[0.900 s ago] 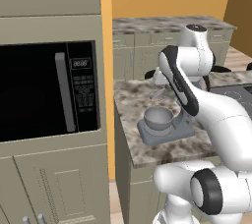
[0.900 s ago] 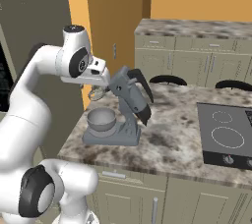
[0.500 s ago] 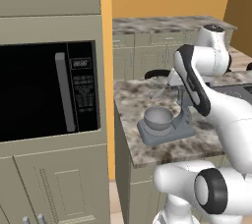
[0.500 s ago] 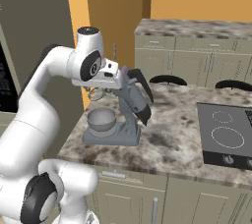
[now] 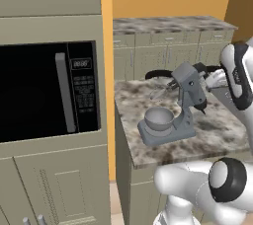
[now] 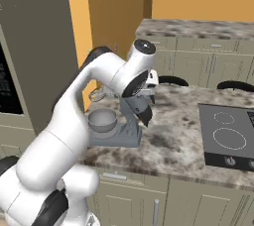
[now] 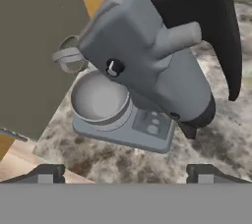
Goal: Close the stand mixer head.
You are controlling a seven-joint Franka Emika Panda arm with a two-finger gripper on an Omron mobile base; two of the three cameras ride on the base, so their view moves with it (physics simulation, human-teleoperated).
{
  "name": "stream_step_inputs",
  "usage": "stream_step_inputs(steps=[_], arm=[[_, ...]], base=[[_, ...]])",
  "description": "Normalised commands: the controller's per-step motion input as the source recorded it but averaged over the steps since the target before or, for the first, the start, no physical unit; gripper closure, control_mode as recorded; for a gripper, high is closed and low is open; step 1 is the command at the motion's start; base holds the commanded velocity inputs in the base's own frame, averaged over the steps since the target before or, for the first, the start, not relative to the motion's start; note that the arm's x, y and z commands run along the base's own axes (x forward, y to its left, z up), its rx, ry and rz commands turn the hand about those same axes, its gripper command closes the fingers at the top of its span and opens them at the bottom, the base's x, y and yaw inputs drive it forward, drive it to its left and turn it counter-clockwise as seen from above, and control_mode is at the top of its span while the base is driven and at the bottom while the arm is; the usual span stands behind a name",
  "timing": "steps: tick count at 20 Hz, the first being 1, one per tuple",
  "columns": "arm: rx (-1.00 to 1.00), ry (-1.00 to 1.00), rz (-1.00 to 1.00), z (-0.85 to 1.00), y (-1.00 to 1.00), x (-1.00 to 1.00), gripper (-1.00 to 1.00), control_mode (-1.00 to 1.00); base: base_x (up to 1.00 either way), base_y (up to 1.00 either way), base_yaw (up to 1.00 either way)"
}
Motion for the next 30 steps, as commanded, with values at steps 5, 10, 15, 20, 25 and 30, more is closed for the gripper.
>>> stream_step_inputs(steps=[5, 10, 15, 20, 25, 30], arm=[[0.03, -0.18, 0.29, 0.09, -0.85, 0.14, -1.0, -1.0], [0.01, -0.04, 0.2, -0.06, -0.28, 0.77, -1.0, -1.0], [0.03, -0.01, 0.18, -0.35, 0.5, 0.99, -1.0, -1.0], [0.11, 0.0, 0.37, -0.29, 0.95, 0.48, -1.0, -1.0], [0.03, 0.0, 0.5, -0.61, 1.0, 0.18, -1.0, -1.0], [-0.13, -0.02, 0.48, -0.86, 1.0, 0.0, -1.0, -1.0]], base=[[0.0, 0.0, 0.0], [0.0, 0.0, 0.0], [0.0, 0.0, 0.0], [0.0, 0.0, 0.0], [0.0, 0.0, 0.0], [0.0, 0.0, 0.0]])
